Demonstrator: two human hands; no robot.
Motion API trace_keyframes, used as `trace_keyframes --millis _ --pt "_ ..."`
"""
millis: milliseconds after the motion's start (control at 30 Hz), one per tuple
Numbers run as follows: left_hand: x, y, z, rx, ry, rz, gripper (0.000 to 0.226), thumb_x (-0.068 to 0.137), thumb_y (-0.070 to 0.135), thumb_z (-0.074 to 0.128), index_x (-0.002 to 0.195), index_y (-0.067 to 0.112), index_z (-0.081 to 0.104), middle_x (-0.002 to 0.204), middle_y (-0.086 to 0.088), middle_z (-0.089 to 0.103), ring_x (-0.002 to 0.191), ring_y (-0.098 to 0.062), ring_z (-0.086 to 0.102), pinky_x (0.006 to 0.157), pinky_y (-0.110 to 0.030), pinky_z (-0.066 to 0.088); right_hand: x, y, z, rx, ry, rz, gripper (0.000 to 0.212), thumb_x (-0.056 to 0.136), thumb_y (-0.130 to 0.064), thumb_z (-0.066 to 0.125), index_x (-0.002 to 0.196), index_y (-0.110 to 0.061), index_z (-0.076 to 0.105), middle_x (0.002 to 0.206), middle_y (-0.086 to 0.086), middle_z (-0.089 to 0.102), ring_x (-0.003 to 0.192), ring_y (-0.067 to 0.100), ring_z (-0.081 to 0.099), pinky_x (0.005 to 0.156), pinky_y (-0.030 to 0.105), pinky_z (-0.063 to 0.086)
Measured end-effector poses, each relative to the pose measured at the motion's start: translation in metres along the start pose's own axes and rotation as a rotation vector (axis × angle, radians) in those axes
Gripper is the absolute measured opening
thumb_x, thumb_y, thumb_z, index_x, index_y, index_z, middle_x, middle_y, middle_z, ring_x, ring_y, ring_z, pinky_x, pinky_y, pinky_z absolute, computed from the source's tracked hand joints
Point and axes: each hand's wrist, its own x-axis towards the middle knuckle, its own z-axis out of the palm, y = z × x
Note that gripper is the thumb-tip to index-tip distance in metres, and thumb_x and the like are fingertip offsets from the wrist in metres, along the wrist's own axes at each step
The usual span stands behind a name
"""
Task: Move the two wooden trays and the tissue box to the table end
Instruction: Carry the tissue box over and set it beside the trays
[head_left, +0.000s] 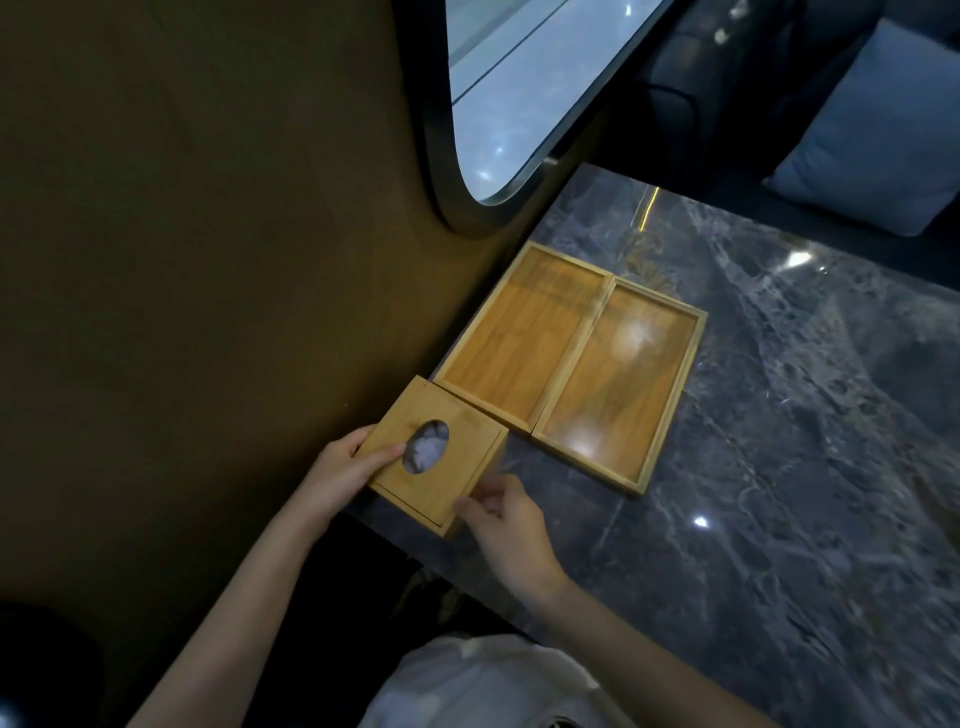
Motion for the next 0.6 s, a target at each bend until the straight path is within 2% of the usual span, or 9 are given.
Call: trace_keyframes --millis 67,133,200,300,400,467,600 --pt "-0.002 -0.001 -0.002 -0.012 0.050 -0.049 0.055 0.088 0.029 0.054 0.138 0.012 0.036 0.132 -0.010 0.049 0.120 -0.025 0.047 0.099 -0.038 0.038 0.009 -0.007 -0.014 -0.026 0.026 -0.003 0.021 0.085 -0.024 0.060 0.100 -0.014 0.049 0.081 -0.010 0.057 0.077 0.003 0.056 0.066 0.011 0.047" --pt "-0.005 -0.004 -0.003 -0.134 0.158 -0.107 0.060 0.088 0.028 0.054 0.141 0.013 0.030 0.143 -0.012 0.039 0.131 -0.030 0.037 0.107 -0.043 0.032 0.020 -0.018 -0.030 -0.049 0.048 -0.001 0.019 0.087 -0.025 0.056 0.103 -0.017 0.050 0.085 -0.009 0.056 0.079 0.004 0.055 0.075 0.023 0.047" --pt "-0.011 -0.011 0.000 -0.388 0.236 -0.157 0.056 0.088 0.022 0.055 0.139 0.010 0.034 0.141 -0.013 0.041 0.131 -0.030 0.037 0.109 -0.045 0.031 0.030 -0.029 -0.041 -0.102 0.036 -0.037 0.019 0.089 -0.024 0.052 0.108 -0.019 0.052 0.089 -0.010 0.055 0.079 0.000 0.051 0.074 0.019 0.042" --pt "-0.019 -0.024 0.018 -0.664 0.213 -0.199 0.046 0.087 0.014 0.056 0.130 0.004 0.044 0.124 -0.017 0.055 0.119 -0.031 0.049 0.108 -0.046 0.036 0.042 -0.037 -0.044 -0.256 -0.081 -0.104 0.034 0.092 -0.025 0.048 0.125 -0.017 0.048 0.104 -0.012 0.052 0.097 0.004 0.048 0.086 0.020 0.035" --pt "-0.021 -0.029 0.034 -0.758 0.188 -0.147 0.036 0.090 0.008 0.051 0.124 -0.001 0.047 0.097 -0.013 0.061 0.094 -0.025 0.058 0.096 -0.040 0.042 0.050 -0.032 -0.039 -0.393 -0.158 -0.146 0.037 0.094 -0.023 0.045 0.130 -0.016 0.047 0.124 0.002 0.057 0.115 0.016 0.051 0.090 0.023 0.035" --pt "-0.018 -0.030 0.038 -0.787 0.214 -0.116 0.032 0.091 0.006 0.048 0.122 -0.002 0.048 0.092 -0.012 0.061 0.087 -0.022 0.058 0.092 -0.039 0.042 0.054 -0.031 -0.037 -0.404 -0.156 -0.161 0.035 0.093 -0.022 0.046 0.128 -0.016 0.048 0.125 0.004 0.058 0.117 0.018 0.051 0.091 0.024 0.036" --pt "-0.014 -0.029 0.033 -0.817 0.233 -0.091 0.027 0.090 0.005 0.050 0.117 -0.002 0.051 0.091 -0.013 0.061 0.086 -0.022 0.058 0.091 -0.039 0.042 0.061 -0.033 -0.035 -0.391 -0.132 -0.181 0.035 0.092 -0.021 0.049 0.127 -0.015 0.050 0.124 0.004 0.059 0.115 0.018 0.051 0.090 0.026 0.036"
